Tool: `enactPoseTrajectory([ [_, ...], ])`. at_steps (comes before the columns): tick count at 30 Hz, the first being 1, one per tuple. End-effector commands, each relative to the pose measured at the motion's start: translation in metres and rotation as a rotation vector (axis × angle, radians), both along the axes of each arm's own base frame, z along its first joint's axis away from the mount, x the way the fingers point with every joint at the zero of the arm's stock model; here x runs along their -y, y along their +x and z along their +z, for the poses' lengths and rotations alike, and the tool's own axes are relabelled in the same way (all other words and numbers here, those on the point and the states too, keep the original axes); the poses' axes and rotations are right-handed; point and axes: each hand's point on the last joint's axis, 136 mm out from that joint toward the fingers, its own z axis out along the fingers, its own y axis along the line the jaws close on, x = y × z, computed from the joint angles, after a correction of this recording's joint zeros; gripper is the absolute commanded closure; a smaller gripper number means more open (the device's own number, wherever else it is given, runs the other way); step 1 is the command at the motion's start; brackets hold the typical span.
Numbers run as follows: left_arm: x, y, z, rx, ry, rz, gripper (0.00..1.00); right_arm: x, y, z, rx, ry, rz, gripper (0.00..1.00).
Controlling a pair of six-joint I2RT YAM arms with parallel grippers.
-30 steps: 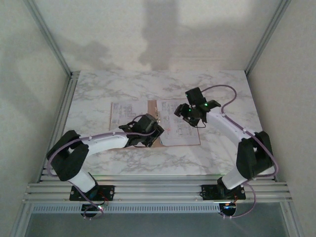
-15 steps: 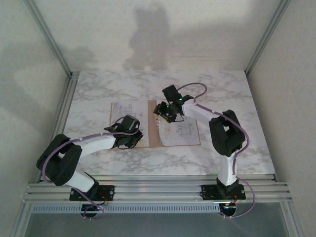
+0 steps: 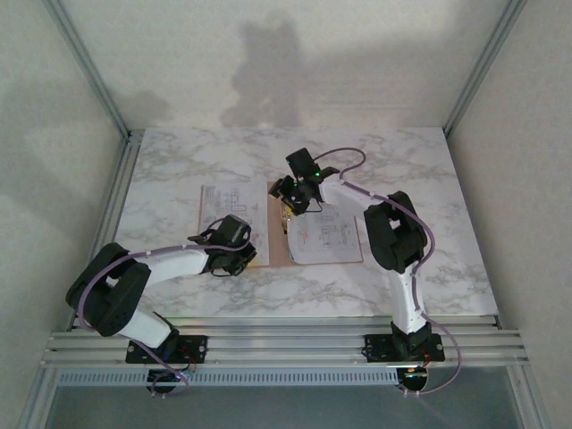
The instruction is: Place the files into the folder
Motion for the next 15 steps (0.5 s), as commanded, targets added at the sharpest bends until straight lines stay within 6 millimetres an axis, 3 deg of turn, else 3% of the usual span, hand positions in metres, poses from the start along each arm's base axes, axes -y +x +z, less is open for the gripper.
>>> enactPoseTrajectory([
  [1, -0.003, -0.002, -0.002, -0.001, 0.002, 0.000, 0.87, -0.004, 0.003, -0.007, -0.031, -0.007, -0.008, 0.40],
  [15, -0.003, -0.002, -0.003, -0.004, 0.002, 0.006, 0.87, 0.004, -0.012, -0.020, -0.077, -0.016, -0.014, 0.39],
])
